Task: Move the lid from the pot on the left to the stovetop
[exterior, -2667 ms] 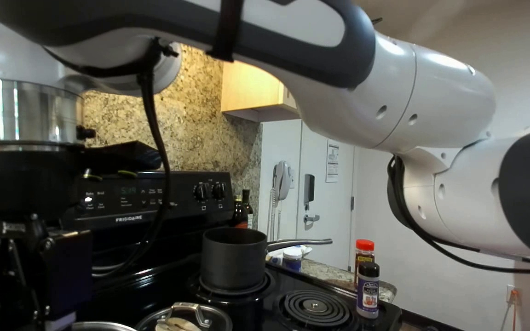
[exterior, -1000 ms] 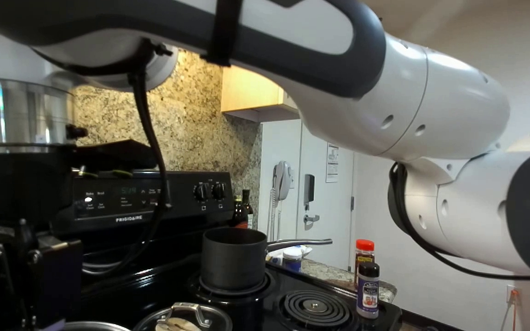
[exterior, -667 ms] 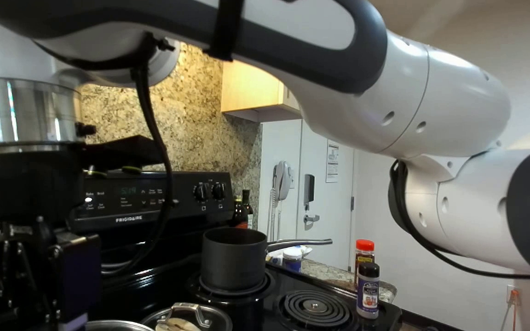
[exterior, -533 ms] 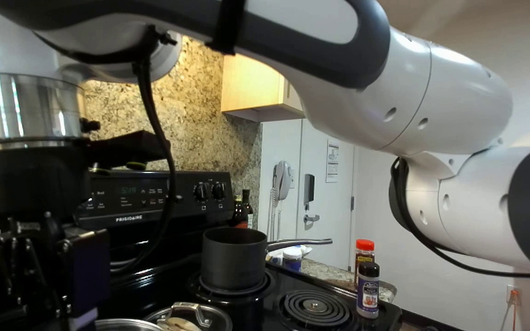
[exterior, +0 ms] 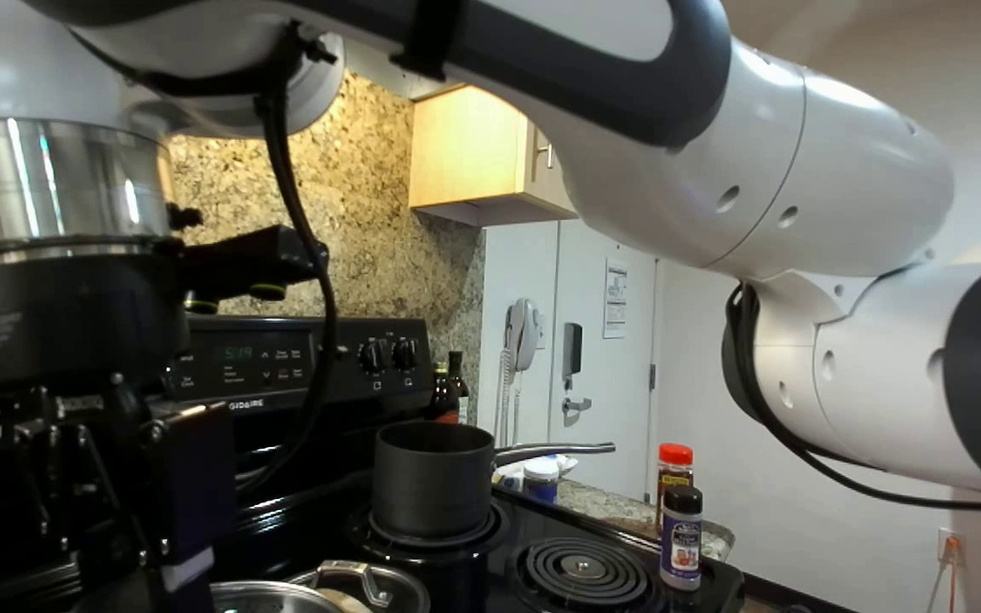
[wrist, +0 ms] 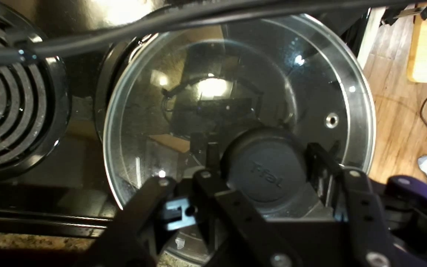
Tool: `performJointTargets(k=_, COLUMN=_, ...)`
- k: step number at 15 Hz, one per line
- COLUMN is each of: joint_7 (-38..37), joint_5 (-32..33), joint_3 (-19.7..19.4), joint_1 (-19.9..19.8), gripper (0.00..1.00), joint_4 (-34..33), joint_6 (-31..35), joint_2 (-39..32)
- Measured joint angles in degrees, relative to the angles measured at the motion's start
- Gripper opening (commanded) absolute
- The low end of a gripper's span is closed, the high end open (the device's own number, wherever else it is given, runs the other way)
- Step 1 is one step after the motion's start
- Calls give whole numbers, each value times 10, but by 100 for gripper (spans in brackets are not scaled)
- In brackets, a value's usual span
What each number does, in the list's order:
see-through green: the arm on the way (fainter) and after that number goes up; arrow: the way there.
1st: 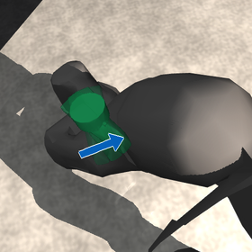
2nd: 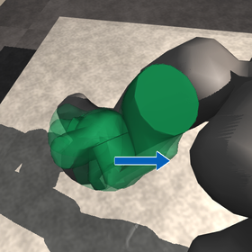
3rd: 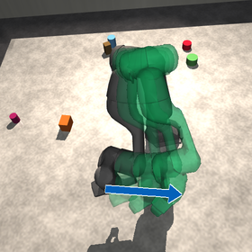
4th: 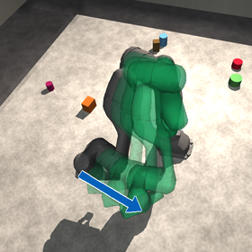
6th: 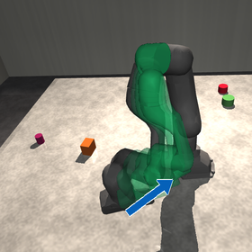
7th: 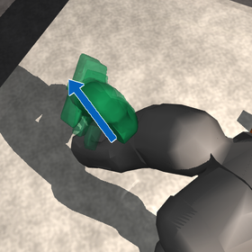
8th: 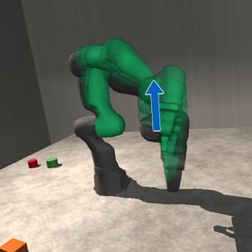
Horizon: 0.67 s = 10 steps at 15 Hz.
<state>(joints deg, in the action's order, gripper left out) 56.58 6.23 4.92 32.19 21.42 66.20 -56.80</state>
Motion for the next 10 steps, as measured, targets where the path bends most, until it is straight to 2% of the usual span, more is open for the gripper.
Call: performJointTargets(k=10, joint_7=2, joint_5=14, joint_3=-9, joint_1=2, gripper=34, joint_4=-1, joint_6=45, joint_2=20)
